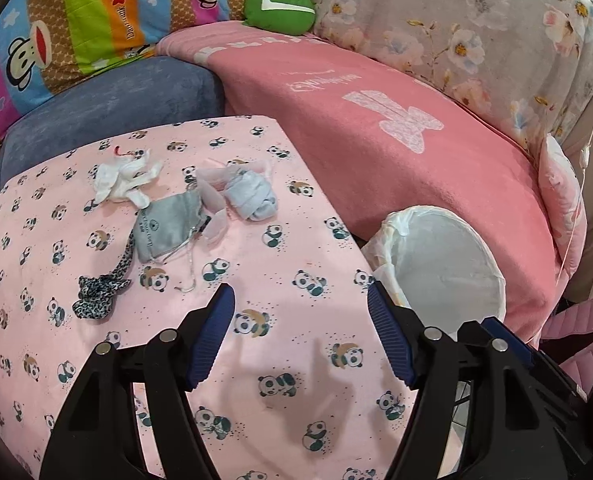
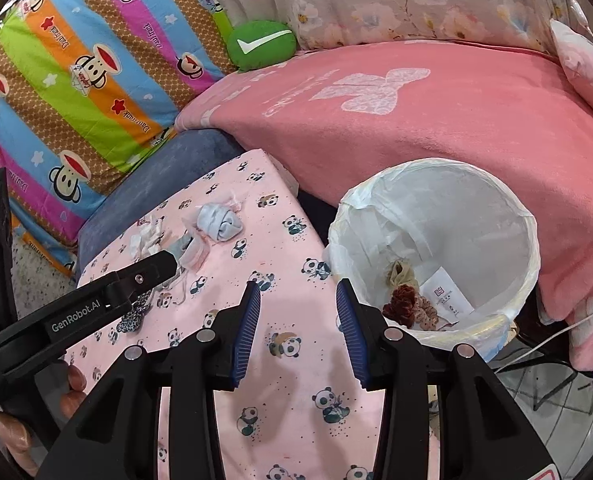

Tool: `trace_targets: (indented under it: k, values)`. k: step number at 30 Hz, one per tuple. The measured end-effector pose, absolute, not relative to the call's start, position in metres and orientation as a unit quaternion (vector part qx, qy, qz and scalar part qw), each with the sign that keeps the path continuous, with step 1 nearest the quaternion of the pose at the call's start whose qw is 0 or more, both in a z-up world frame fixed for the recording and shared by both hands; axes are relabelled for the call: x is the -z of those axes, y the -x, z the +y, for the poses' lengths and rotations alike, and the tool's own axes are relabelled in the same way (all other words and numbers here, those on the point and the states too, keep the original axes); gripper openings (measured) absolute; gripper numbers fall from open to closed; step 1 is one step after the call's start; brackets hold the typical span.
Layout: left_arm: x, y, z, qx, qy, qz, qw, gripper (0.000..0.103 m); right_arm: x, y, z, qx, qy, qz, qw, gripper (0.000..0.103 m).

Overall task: Collect trash
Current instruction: 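Move both open tools back over the items on the table, then grasp the leopard-print scrunchie with the left tool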

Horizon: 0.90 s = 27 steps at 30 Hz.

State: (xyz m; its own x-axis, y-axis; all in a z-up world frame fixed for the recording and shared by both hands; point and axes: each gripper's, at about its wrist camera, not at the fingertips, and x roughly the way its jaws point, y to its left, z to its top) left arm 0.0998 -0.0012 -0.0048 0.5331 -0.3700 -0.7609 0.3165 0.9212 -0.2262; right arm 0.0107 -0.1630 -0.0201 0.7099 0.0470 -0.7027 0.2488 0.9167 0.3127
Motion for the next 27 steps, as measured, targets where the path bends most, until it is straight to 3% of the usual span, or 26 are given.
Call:
trace_targets:
  k: [7,13,27]
  values:
    - [0.017,-0.106,0.039,0.162,0.052,0.452,0.875,0.069,0.025,-0.022,-0.127,0.032,-0.181,0.391,0.902,0.041]
    - [0.034,-0.111,0.070,0.137,0.069,0.467,0.871,0.069,0.031,-0.031,-0.102,0.019,-0.169,0.401,0.900,0.049]
    - [0.074,-0.141,0.143,0.075,0.105,0.500,0.856,0.072,0.053,-0.072,-0.054,-0.008,-0.146,0.431,0.890,0.049]
